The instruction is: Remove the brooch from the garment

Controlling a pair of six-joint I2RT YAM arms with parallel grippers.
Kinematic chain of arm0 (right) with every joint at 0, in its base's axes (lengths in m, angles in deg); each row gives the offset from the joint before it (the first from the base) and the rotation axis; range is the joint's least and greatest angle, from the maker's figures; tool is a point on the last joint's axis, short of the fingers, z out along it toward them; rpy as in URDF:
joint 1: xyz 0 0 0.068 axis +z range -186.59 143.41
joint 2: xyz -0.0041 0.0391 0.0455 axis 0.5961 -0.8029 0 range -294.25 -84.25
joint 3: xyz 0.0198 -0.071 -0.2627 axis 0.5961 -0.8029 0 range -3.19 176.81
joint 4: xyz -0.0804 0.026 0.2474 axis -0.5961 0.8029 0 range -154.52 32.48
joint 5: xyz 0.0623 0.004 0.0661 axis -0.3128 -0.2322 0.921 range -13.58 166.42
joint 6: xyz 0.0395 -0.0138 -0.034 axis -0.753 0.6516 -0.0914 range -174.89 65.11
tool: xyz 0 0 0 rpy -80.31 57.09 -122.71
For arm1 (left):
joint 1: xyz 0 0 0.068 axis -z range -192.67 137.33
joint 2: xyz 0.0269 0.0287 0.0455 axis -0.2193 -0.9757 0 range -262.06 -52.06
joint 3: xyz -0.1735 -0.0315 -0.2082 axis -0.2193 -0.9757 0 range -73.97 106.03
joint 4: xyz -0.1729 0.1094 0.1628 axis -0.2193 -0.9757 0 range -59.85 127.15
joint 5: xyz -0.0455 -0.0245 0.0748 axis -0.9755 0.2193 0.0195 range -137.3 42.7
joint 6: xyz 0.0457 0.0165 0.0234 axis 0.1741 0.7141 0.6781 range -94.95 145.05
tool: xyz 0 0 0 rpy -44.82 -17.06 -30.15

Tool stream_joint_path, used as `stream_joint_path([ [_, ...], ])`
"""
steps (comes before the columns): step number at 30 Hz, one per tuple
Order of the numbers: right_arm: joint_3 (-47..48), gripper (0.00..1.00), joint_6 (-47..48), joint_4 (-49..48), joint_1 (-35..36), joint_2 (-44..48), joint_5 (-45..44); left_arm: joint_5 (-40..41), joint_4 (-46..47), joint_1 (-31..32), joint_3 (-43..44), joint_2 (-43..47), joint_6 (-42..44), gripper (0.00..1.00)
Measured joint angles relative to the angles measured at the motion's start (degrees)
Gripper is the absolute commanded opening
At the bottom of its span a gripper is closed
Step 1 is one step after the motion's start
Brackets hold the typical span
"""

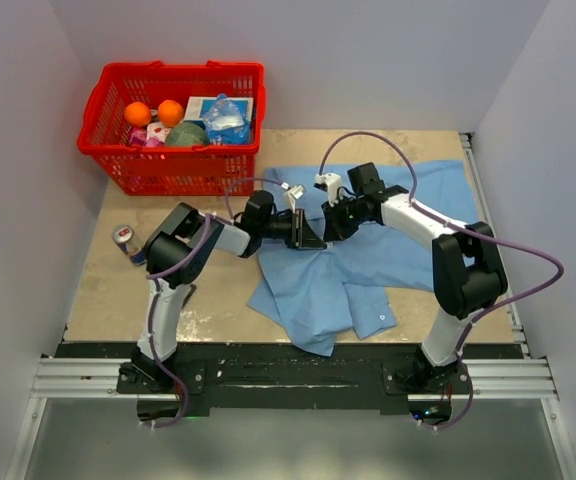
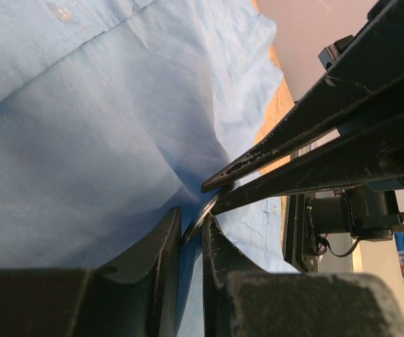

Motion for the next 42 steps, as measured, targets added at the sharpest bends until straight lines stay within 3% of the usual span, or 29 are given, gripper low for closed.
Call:
stream_joint_path([
  [8,1.4,0.00,-2.6,-0.2,2.5,1.8,-2.3,-2.7,13.3,-3.3,-7.2,2.2,-6.1,0.39],
  [16,3.6,0.00,-3.4,2.2,2.3,2.7,-4.3,-7.1,20.1,-8.0,-6.9,2.2,-7.4,0.49],
  [23,4.7,0.00,-3.4,2.8,2.3,2.7,-5.9,-8.5,10.3,-7.4,-6.6,4.8,3.7,0.51],
  [28,4.9,0.00,-3.3,2.9,2.3,2.6,-3.1,-7.4,5.2,-6.5,-6.2,8.1,13.0,0.64],
  [35,6.1,0.00,-2.5,3.7,2.3,1.0,4.7,-8.9,10.9,-4.9,-6.2,7.0,14.5,0.58],
  [42,6.1,0.00,-1.4,6.3,1.9,0.7,6.2,-13.1,18.4,-4.8,-6.1,2.7,11.5,0.49],
])
